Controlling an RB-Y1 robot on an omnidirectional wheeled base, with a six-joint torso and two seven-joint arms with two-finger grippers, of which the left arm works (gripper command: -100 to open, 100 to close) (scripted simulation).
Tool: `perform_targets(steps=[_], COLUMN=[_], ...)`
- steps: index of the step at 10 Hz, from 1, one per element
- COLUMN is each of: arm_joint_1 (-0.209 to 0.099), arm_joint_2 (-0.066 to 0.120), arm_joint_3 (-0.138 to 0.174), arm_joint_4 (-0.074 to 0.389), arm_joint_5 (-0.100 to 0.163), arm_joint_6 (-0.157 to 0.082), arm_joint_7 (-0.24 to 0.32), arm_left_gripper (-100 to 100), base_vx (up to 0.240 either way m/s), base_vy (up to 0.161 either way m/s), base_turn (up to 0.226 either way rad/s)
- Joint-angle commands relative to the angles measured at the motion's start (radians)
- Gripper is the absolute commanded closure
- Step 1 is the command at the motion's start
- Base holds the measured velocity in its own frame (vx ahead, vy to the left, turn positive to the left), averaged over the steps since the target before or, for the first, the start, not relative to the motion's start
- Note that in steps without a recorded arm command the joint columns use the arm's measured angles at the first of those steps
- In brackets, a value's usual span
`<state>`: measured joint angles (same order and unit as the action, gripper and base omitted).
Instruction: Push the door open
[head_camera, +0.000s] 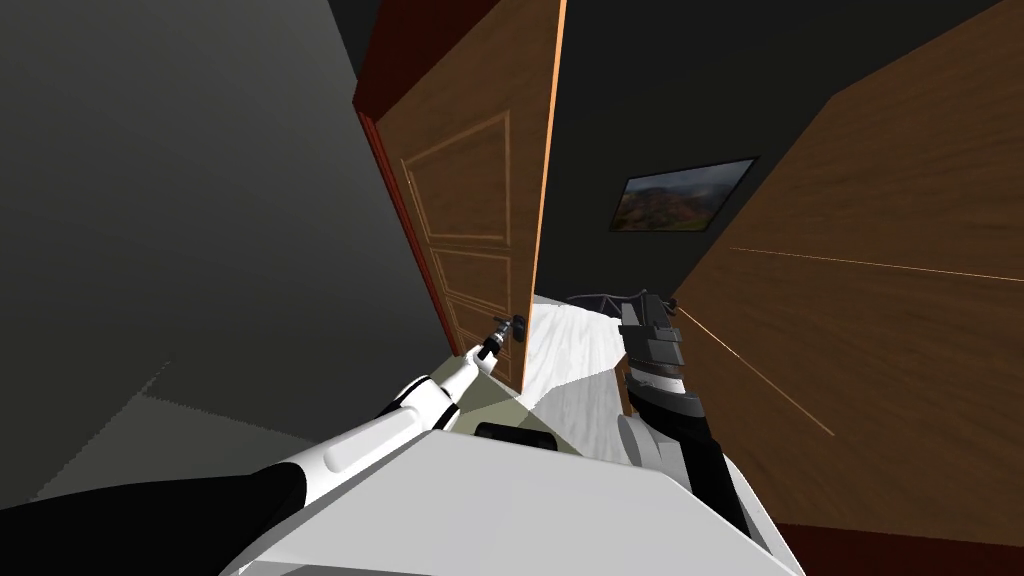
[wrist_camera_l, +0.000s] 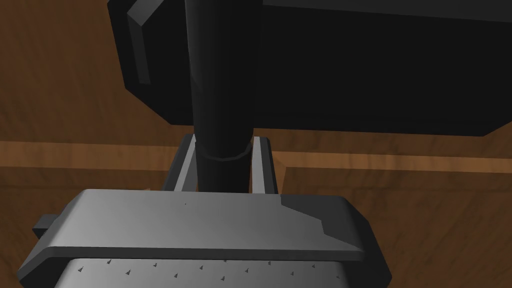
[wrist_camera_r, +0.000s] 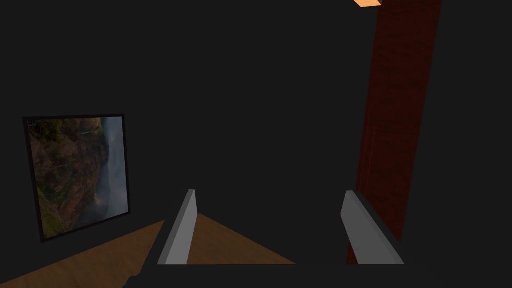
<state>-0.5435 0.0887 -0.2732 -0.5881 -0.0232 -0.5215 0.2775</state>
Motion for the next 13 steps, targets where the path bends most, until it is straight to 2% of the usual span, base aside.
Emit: perform_targets(steps=[1, 5, 7, 8, 9, 10, 13], arm_joint_1=[0.003, 0.006, 0.008, 0.008, 0.008, 0.01, 0.012], arm_joint_2=[0.015, 0.026, 0.034, 0.034, 0.034, 0.04, 0.048], arm_joint_3=[0.019, 0.062, 0.094, 0.094, 0.094, 0.119, 0.151], arm_joint_4=[-0.01, -0.004, 0.0, 0.012, 0.0, 0.003, 0.007], arm_joint_5=[0.006, 0.019, 0.028, 0.028, 0.028, 0.035, 0.045], arm_joint_6=[0.002, 0.005, 0.007, 0.007, 0.007, 0.008, 0.011], arm_joint_7=[-0.006, -0.029, -0.046, -0.046, -0.046, -0.059, -0.076], arm_left_gripper=[100, 100, 100, 100, 100, 100, 100], base_vx=[0.146, 0.148, 0.173, 0.127, 0.043, 0.108, 0.135], base_vy=[-0.117, -0.15, -0.163, -0.12, -0.047, -0.118, -0.149], base_turn=[0.026, 0.059, 0.072, 0.053, 0.014, 0.031, 0.07])
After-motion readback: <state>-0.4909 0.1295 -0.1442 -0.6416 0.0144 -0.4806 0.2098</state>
